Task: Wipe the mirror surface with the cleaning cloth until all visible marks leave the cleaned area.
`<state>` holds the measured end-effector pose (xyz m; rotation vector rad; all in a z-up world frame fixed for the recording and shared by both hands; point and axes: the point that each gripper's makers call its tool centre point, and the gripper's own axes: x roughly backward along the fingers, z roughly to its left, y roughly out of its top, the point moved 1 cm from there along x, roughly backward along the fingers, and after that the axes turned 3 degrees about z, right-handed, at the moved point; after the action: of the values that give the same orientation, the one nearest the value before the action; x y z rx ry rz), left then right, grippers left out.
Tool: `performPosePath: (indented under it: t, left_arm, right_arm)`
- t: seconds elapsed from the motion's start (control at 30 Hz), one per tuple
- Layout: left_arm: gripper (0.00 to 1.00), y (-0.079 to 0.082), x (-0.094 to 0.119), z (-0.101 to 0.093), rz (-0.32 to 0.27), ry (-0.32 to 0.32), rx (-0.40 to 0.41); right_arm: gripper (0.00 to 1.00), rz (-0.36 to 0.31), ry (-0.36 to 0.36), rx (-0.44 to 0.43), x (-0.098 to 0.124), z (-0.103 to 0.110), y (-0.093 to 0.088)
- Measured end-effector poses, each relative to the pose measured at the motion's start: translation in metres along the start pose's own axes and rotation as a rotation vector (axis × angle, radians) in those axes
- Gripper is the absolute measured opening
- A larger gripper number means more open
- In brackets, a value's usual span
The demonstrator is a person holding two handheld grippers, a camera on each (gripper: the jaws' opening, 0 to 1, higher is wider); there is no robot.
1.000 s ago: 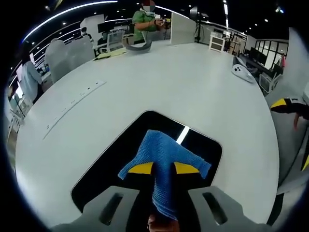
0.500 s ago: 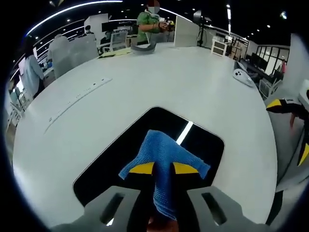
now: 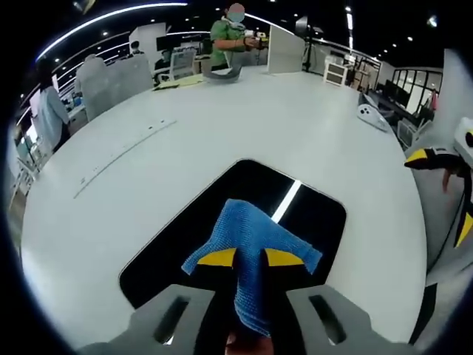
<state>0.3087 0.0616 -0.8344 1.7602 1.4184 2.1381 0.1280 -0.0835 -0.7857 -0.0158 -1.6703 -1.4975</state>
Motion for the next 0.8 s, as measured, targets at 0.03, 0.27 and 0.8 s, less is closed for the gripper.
performPosePath:
  t: [0.03, 0.27, 0.8]
  left_arm:
    - [0.11, -0.001, 0.000, 0.001, -0.001, 0.002, -0.001]
    - [0.11, -0.005, 0.004, 0.006, -0.004, 0.011, 0.010]
    - [0.12, -0.016, 0.014, 0.016, 0.010, 0.020, -0.009]
  right_arm:
    - [0.96, 0.000, 0.000, 0.001, 0.000, 0.000, 0.000]
    - [0.96, -0.003, 0.001, 0.006, 0.000, 0.000, 0.002]
    - [0.96, 0.004, 0.001, 0.009, 0.004, 0.008, -0.004]
